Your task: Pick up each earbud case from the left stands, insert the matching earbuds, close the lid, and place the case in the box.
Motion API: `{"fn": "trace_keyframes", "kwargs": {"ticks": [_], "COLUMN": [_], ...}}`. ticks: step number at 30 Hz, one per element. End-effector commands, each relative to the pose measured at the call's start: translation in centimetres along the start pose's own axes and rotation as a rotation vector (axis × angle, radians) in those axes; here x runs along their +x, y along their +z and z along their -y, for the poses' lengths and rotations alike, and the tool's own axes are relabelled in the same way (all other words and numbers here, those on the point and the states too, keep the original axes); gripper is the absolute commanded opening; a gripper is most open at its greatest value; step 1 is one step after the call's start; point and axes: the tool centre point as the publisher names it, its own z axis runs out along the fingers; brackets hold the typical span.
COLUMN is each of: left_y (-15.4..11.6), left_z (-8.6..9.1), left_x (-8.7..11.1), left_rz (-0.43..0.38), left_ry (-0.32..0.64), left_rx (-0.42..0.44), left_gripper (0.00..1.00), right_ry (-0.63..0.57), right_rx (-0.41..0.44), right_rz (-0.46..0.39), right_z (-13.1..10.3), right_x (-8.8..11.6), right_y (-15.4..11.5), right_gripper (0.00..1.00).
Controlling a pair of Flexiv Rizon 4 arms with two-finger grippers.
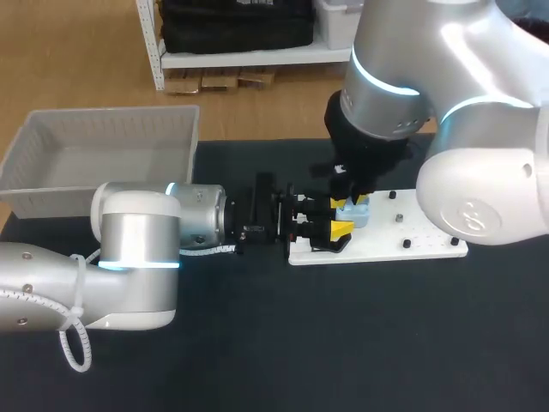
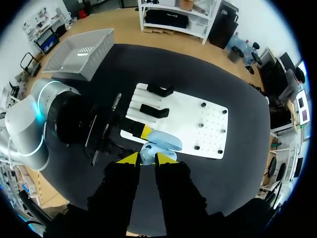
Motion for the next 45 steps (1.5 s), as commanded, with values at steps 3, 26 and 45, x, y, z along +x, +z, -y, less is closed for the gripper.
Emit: {"fn": "trace_keyframes", "kwargs": {"ticks": [3,26,45], "left_y": [0.1,0.1,0.1], "left_z": [0.05,0.05,0.05], "left_x": [0.03,0.03,0.03], "left_rz": [-0.001,-0.001,-0.001], "left_ry": [0.001,0.001,0.001], "left_rx": [-0.004,-0.004,-0.004], "left_gripper": [0.0,0.0,0.0], "right_ry": [0.001,0.001,0.004], "right_rx": [-0.002,-0.006,-0.004], "right_rz": [0.0,-0.007,-0.011], "right_z": [0.05,0.1,0.31], "right_x": [0.04,-0.13,-0.19], "right_y": [0.12,0.63,1.06], "right_gripper": [0.0,0.0,0.0]}}
